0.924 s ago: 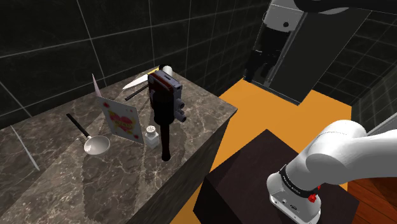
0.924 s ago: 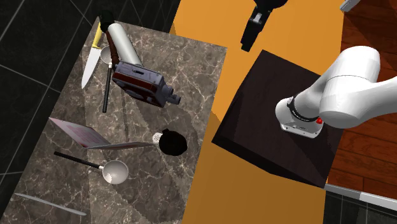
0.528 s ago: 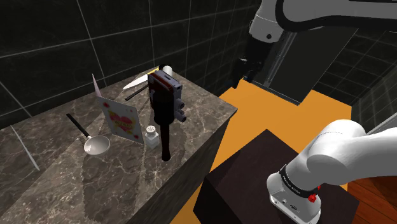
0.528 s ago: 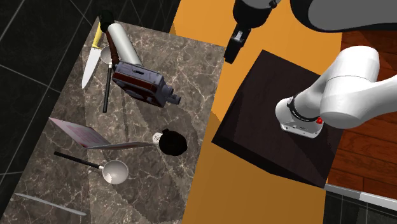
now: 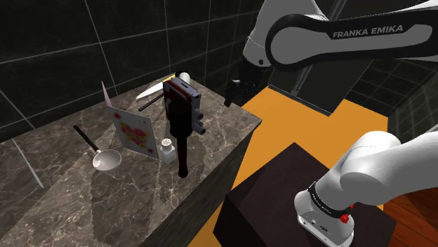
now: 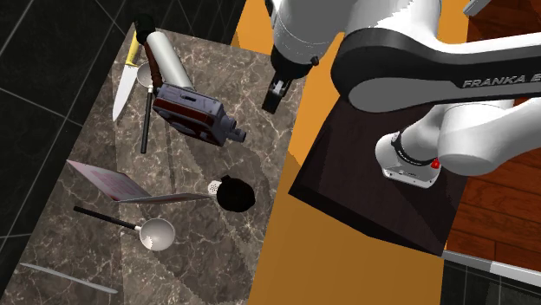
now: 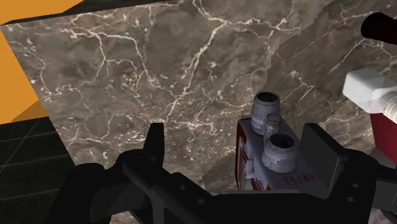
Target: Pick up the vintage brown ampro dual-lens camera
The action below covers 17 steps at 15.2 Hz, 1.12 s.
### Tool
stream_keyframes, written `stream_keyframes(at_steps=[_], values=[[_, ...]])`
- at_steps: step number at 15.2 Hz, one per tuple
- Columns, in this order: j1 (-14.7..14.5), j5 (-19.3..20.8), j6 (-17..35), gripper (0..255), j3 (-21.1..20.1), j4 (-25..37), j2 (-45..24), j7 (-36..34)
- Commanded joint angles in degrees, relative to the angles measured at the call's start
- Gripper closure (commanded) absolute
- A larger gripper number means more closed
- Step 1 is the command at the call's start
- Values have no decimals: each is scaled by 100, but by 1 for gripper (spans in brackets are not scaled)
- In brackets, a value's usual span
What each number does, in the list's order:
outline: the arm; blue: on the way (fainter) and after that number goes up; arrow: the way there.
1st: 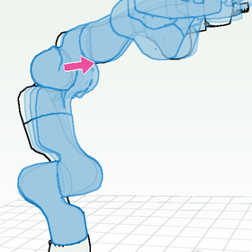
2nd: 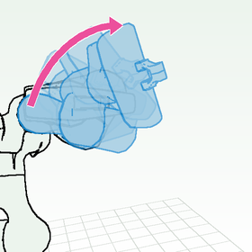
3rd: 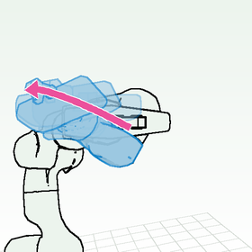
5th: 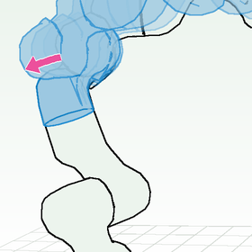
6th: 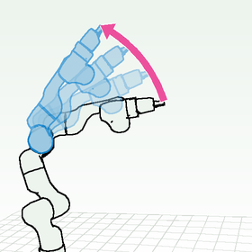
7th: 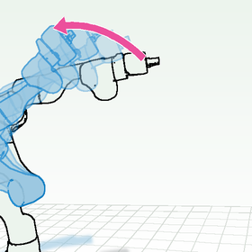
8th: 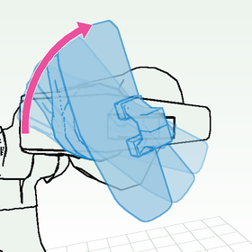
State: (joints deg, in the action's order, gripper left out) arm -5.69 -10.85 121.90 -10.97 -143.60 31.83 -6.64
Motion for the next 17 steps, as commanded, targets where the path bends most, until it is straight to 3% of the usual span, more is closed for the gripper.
stream_keyframes(at_steps=[1,5,9,17], values=[[-49,-22,555,0,-185,-29,-292,-95],[-71,89,1540,0,-559,86,-981,-342],[14,471,2443,0,-962,343,-1753,-750],[92,711,3177,0,-1100,101,-2221,-948]])
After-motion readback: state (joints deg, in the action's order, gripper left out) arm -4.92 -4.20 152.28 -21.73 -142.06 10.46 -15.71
